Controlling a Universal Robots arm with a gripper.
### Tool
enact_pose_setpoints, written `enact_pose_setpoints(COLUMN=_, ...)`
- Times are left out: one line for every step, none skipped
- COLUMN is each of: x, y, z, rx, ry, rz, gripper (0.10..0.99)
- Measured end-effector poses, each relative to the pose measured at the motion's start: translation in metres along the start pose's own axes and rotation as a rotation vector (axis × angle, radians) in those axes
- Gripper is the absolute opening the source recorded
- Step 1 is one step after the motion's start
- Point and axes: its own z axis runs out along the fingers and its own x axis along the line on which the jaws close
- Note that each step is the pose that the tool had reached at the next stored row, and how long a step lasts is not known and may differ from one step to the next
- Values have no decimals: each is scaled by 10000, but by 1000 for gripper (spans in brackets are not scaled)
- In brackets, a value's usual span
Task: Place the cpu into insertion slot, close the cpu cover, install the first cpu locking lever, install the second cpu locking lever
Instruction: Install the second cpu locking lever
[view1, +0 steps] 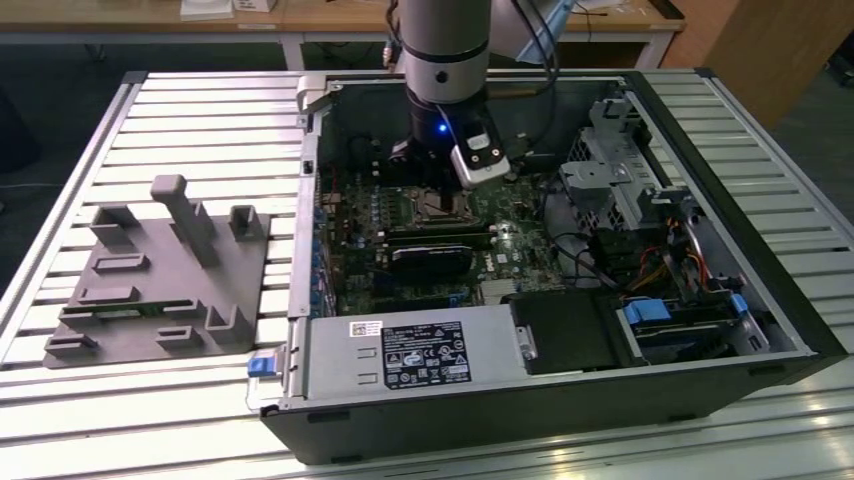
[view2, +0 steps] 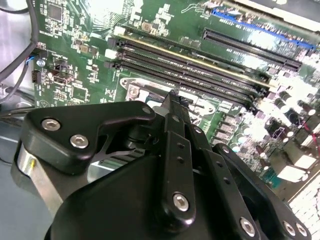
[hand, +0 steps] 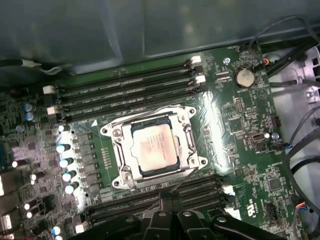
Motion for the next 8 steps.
enact_pose_setpoints(x=5, y=-5, z=4, rx=-8, ry=4, rz=-80, gripper=106)
enact_pose_setpoints(x=10, y=-7, z=9, rx=-18, ry=10, rz=-183, gripper=106)
enact_pose_setpoints(x=15, y=-9, z=14, rx=-29, ry=17, rz=-308, gripper=106)
enact_pose_setpoints(x=20, y=-12, z=19, rx=-39, ry=25, rz=-424, gripper=106)
enact_pose_setpoints(x=26, y=-14, z=25, rx=-50, ry=32, rz=-543, gripper=106)
enact_pose_setpoints(x=33, y=-16, z=32, rx=-61, ry=38, rz=-650, gripper=106)
enact_pose_setpoints(x=41, y=-21, z=40, rx=-71, ry=44, rz=-747, gripper=106)
enact_pose_setpoints(x=47, y=-26, z=48, rx=-81, ry=50, rz=-838, gripper=106)
